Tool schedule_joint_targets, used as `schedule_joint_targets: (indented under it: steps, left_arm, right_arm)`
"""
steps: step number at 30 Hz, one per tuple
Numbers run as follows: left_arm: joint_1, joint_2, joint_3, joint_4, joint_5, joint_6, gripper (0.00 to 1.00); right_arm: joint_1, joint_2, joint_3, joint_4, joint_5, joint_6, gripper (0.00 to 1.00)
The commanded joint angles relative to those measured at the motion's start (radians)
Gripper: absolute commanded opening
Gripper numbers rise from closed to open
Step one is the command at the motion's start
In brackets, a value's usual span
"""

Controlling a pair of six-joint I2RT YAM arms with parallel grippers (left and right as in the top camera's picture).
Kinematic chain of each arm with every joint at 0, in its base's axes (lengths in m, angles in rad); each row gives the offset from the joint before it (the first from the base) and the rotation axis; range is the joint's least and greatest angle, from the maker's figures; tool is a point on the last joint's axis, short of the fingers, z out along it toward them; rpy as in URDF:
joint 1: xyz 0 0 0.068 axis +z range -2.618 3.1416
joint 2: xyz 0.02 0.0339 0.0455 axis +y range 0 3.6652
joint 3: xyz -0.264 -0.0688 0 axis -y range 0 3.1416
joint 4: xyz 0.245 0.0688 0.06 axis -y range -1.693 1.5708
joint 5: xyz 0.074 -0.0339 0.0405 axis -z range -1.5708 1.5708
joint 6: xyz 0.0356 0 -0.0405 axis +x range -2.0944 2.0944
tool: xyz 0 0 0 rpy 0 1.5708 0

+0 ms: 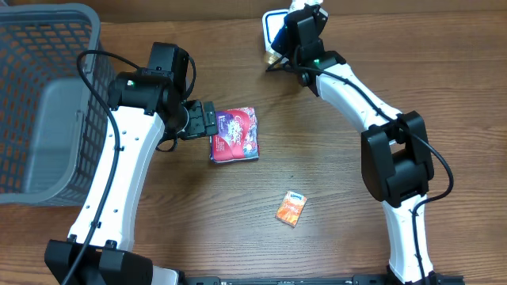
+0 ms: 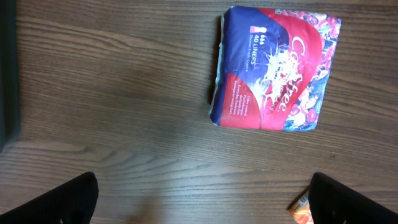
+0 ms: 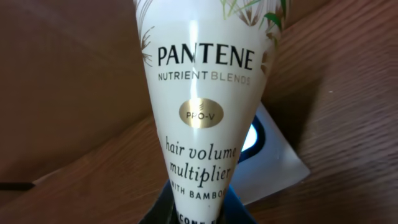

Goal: Scan the item barcode
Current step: 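Hold the Pantene tube in front of the scanner, then carry the Pantene tube off the table to the right and release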

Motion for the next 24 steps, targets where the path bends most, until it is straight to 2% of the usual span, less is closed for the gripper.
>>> schedule_joint_targets:
  steps: [1, 8, 14, 18, 24]
  left_arm:
    - [-0.003, -0.002, 0.007, 0.001, -0.009, -0.010, 1.00]
    - [-0.003, -0.002, 0.007, 0.001, -0.009, -0.010, 1.00]
    - [-0.003, -0.002, 0.007, 0.001, -0.009, -0.010, 1.00]
    - [-0.003, -0.002, 0.007, 0.001, -0.009, -0.010, 1.00]
    - [-0.003, -0.002, 0.007, 0.001, -0.009, -0.010, 1.00]
  right_arm:
    - [-0.072, -0.183, 0.040, -0.032, 0.024, -0.011, 0.04]
    - [-0.294, -0.331, 0.040, -0.335, 0.028, -0.010, 0.04]
    - [-0.600, -0.333, 0.037, -0.595, 0.035, -0.011, 0.04]
    - [-0.764, -0.301, 0.037, -0.679, 0.036, -0.011, 0.04]
    - [-0.932, -0.235, 0.034, -0.694, 0.050, -0.011, 0.04]
